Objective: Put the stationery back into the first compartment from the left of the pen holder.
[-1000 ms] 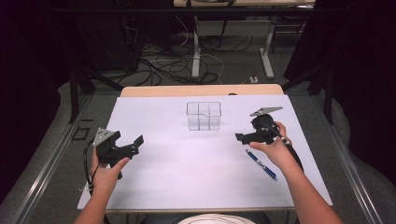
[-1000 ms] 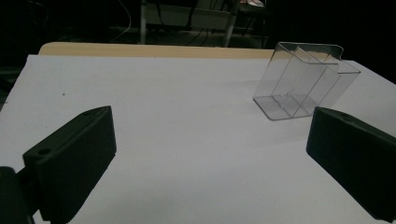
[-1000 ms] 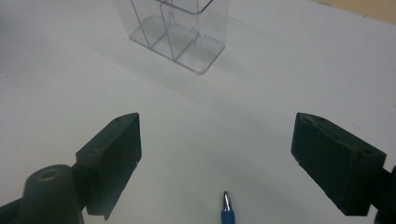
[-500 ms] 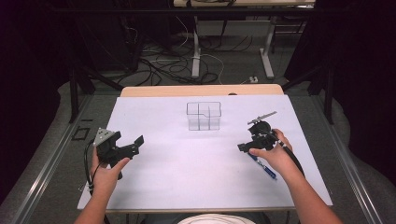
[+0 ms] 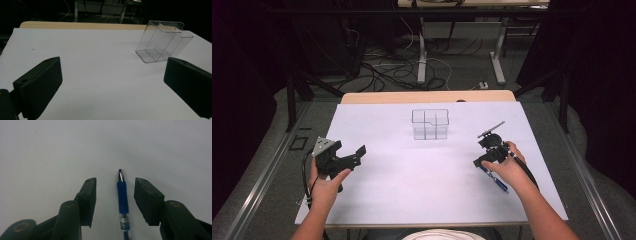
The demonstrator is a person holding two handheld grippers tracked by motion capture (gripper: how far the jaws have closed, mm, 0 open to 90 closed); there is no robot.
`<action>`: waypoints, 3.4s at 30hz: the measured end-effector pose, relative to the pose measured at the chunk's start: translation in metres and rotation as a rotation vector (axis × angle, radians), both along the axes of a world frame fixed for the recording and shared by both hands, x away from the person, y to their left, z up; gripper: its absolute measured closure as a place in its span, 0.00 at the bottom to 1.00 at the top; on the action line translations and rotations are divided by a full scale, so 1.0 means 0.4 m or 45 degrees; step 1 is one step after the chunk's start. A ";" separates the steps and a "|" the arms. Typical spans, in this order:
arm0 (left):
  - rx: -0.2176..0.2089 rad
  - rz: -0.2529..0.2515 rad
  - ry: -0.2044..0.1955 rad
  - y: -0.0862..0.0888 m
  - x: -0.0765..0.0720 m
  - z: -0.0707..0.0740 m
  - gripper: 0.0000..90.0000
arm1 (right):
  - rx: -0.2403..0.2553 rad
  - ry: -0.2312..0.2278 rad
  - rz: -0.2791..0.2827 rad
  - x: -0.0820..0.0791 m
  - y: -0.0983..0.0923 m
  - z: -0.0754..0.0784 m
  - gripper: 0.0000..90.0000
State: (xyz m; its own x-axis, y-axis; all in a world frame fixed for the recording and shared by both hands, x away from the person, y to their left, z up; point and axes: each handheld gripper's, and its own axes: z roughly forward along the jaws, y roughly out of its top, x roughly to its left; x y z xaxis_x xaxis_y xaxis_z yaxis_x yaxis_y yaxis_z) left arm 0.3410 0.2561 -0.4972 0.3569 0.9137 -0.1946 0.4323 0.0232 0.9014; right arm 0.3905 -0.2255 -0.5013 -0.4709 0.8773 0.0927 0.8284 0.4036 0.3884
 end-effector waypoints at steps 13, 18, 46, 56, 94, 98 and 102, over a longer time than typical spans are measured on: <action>0.012 -0.006 0.006 -0.001 0.001 0.000 0.02 | -0.094 0.068 0.075 0.007 -0.010 -0.026 0.72; 0.011 -0.007 0.007 -0.001 0.000 0.000 0.02 | -0.107 0.097 0.064 0.008 -0.012 -0.036 0.75; 0.013 -0.004 0.010 -0.001 0.001 0.000 0.03 | -0.146 0.173 0.095 0.013 -0.016 -0.060 0.88; 0.014 -0.003 0.010 -0.001 0.001 0.000 0.03 | -0.155 0.180 0.097 0.014 -0.016 -0.059 0.89; 0.016 0.004 0.008 0.003 0.002 -0.001 0.03 | 0.032 0.083 0.071 0.012 -0.031 -0.007 0.89; 0.015 0.004 0.011 0.002 0.002 -0.001 0.03 | 0.238 -0.024 0.020 0.013 -0.038 -0.015 0.89; 0.018 0.006 0.007 0.003 0.003 -0.002 0.03 | 0.276 0.009 -0.013 0.015 -0.055 -0.003 0.89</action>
